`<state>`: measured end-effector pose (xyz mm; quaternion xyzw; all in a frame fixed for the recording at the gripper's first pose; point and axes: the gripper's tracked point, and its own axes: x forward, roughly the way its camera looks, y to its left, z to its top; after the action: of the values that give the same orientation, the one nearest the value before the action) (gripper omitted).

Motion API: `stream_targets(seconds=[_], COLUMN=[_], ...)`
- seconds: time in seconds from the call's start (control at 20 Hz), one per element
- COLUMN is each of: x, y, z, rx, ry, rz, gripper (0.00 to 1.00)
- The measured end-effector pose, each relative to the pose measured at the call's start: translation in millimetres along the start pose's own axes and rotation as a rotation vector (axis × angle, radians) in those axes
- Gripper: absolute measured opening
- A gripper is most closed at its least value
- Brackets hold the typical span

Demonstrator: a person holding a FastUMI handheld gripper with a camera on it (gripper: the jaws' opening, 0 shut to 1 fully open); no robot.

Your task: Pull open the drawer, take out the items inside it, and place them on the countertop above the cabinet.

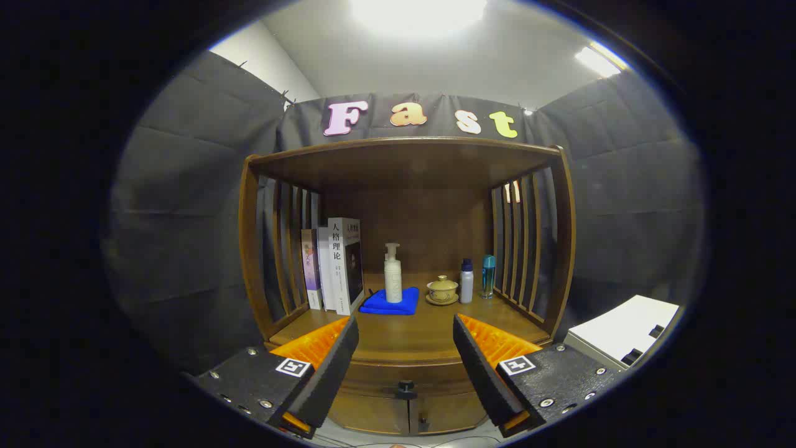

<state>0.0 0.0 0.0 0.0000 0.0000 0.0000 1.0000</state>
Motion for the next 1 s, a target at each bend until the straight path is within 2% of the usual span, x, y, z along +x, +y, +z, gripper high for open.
stream_targets(seconds=[0.55,1.0], x=[1.1,2.8], y=[2.8,19.5], z=[-8.0,-20.9], rx=[-0.004,-0.021], ry=[0.018,0.048], rz=[0.006,0.046], gripper=[0.94,0.94])
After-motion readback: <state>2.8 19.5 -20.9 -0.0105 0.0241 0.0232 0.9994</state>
